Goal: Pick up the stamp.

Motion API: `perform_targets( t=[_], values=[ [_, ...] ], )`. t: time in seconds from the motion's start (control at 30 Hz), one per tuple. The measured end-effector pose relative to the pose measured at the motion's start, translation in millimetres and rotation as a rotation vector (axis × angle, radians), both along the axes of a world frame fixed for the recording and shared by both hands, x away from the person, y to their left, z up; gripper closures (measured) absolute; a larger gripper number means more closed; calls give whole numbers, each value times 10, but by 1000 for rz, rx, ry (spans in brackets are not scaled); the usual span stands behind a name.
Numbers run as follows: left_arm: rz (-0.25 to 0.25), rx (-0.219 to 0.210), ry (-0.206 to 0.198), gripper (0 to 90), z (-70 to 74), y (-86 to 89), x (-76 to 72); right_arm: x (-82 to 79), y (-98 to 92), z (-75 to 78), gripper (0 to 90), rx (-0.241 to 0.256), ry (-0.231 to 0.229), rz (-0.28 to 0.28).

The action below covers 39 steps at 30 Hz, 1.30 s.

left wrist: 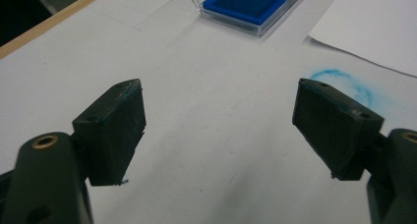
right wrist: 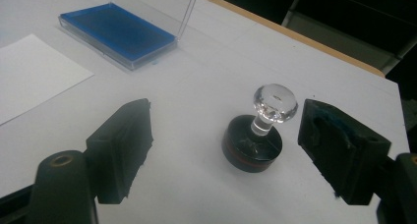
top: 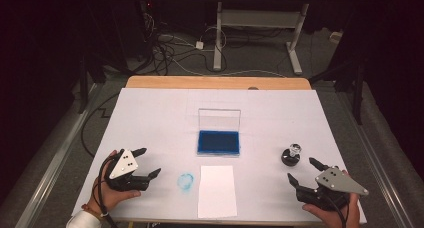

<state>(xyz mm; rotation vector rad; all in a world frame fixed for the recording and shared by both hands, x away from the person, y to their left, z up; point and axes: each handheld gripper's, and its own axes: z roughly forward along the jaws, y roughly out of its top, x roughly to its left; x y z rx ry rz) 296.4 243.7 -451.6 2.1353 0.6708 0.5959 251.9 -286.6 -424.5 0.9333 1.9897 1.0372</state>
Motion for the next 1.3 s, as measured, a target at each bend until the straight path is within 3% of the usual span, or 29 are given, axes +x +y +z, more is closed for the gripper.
perform_targets(
  t=[0.1, 0.2, 0.33, 0.5, 0.6, 0.73, 0.83, 0.87, 1.1, 1.13, 1.2, 1.3],
  values=[
    [-6, 9, -12, 196, -2, -12, -17, 0, 1, -1, 224, -5, 5, 7],
    [-5, 3, 3, 196, -10, -21, -35, 0, 12, 0, 229, -6, 6, 11],
    [-20, 15, -15, 196, -8, -31, -59, 3, 21, 6, 237, -8, 7, 13],
    [-23, 21, 7, 196, -38, -18, -85, 61, 28, 3, 274, -33, 23, 6],
    [-20, 29, -6, 197, -38, -2, -93, 86, 15, 2, 271, -27, 33, 8],
    [-17, 31, 12, 197, -51, -5, -83, 111, -20, 24, 256, -30, 31, -2],
    [-17, 40, -2, 197, -49, -21, -56, 142, -35, 36, 259, -56, 40, -1],
    [-16, 33, 11, 197, -54, -26, -48, 158, -38, 41, 257, -59, 46, -2],
    [-24, 46, 21, 197, -76, -49, -38, 327, -62, 107, 250, -79, 108, -12],
    [-31, 56, 33, 209, -85, -57, -29, 396, -64, 123, 264, -87, 141, -24],
    [-36, 58, 38, 210, -90, -64, -26, 465, -70, 139, 260, -50, 196, -11],
    [-40, 58, 38, 210, -90, -71, -27, 592, -61, 141, 260, -67, 237, -13]
  ],
)
